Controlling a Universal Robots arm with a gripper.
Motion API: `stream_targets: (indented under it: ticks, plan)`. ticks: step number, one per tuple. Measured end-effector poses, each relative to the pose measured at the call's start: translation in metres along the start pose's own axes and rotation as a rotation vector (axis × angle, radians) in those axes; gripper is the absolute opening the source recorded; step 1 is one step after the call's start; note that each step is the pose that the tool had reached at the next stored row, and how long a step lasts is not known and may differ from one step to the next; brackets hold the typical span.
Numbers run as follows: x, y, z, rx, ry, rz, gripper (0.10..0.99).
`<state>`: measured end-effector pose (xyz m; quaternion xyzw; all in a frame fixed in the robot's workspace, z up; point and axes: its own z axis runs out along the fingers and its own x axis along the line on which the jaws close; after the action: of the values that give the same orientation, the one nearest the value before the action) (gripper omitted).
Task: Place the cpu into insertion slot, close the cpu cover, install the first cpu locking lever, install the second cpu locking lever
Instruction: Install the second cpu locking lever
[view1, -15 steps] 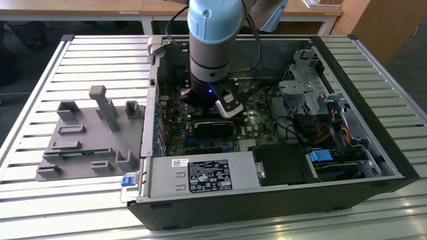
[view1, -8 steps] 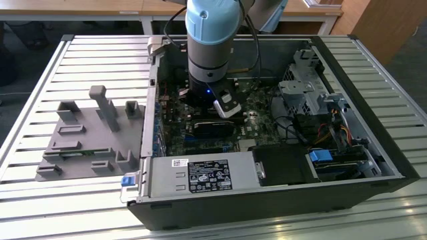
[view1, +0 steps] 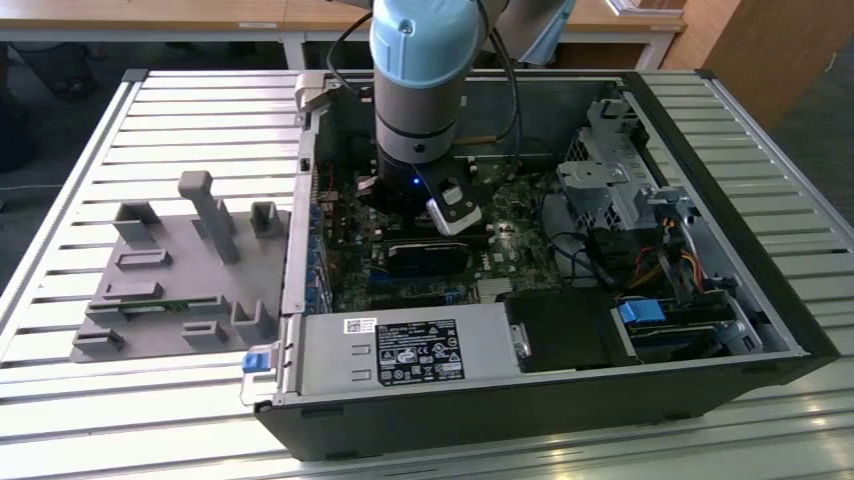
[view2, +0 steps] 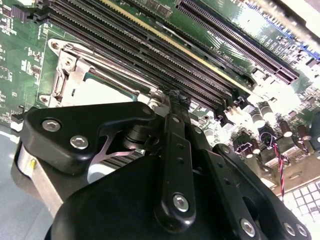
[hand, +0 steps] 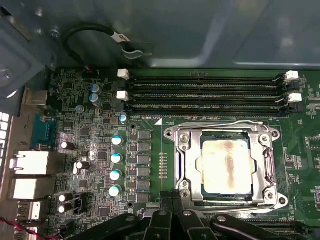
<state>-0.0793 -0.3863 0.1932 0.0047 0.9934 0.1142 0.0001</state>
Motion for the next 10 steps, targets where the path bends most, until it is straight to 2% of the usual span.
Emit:
stream_targets:
  ticks: [10]
  plan:
    - [0.0002,0.0033,-0.014,0.0,0.0,0.0,0.106]
